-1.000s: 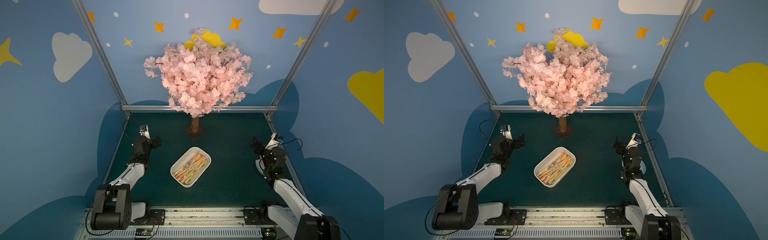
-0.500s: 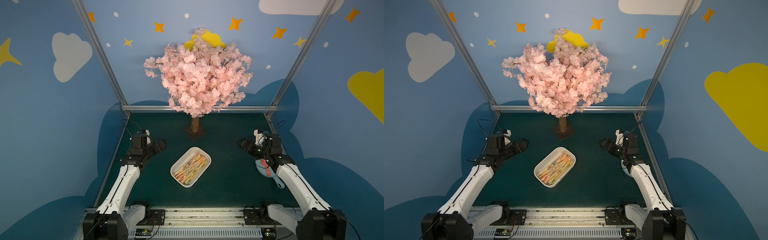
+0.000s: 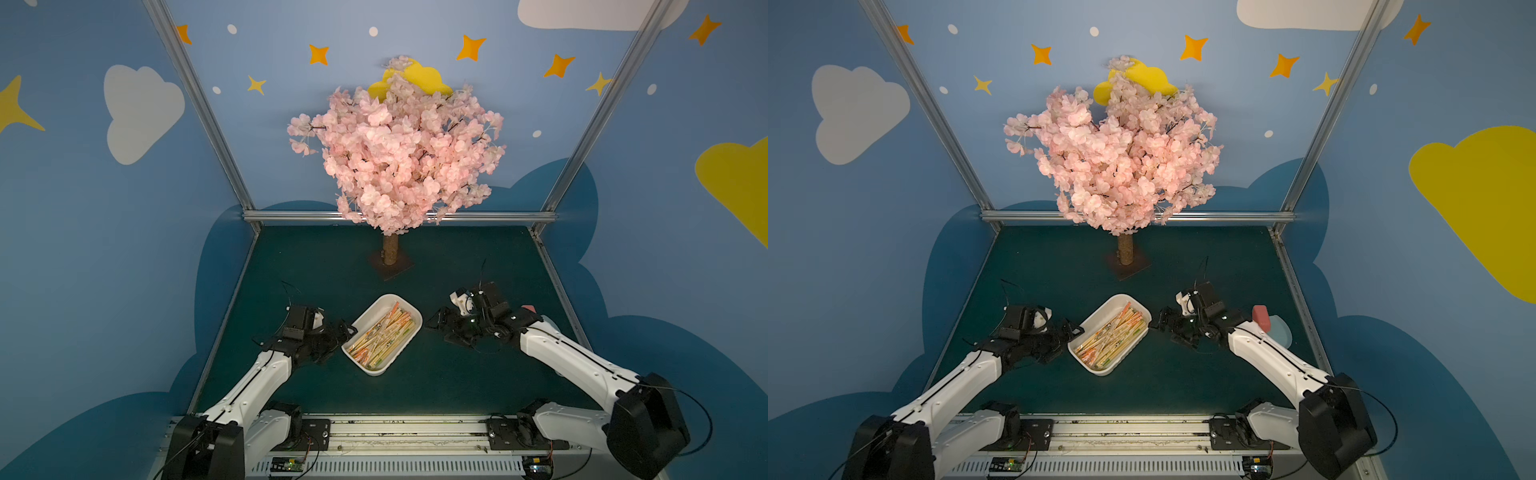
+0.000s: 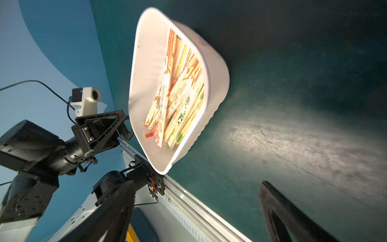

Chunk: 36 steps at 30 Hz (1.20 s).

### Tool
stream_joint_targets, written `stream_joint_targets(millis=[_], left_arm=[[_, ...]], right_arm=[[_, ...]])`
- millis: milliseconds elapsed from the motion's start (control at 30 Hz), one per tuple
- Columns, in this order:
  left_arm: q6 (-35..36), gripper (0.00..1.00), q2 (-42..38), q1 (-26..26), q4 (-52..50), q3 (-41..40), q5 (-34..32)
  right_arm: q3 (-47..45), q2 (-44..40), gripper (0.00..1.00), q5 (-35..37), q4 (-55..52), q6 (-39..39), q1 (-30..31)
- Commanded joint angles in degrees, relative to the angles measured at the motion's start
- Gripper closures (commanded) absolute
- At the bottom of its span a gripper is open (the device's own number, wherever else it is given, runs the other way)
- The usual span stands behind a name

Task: Take the paired disposable chopsticks out of the storage box
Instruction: Adjust the storage box at the center of the board.

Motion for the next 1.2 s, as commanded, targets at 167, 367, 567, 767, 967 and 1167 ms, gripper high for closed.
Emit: stream_joint_targets(millis=[167,367,567,767,967,1167], left_arm=[[-2.97,0.0,6.34,-2.65,12.48,1.12,4.07],[-4.43,0.0,8.02,-5.06,15.56,1.73,6.54],[-5.21,0.0,8.8,-8.08,17.78,1.22,7.64],[-6.79,0.0,11.11,-10.85,22.01,0.24,6.58],[-7.15,0.0,14.99,-11.8,25.22,0.93,5.32],[-8.31,0.0,19.84,-12.2,28.52,2.84,6.11]], right_arm=[[4.23,14.27,0.07,-8.98,11.35,8.8,3.41],[7.98,19.43,0.08,-10.09,16.08,12.76,3.47],[12.97,23.79,0.08,-11.61,17.16,14.1,1.31],[17.49,26.3,0.09,-10.93,12.91,11.71,-2.64],[20.67,25.43,0.08,-7.23,3.28,5.21,-5.73],[25.39,22.18,0.04,4.99,-13.2,-6.54,-7.08]])
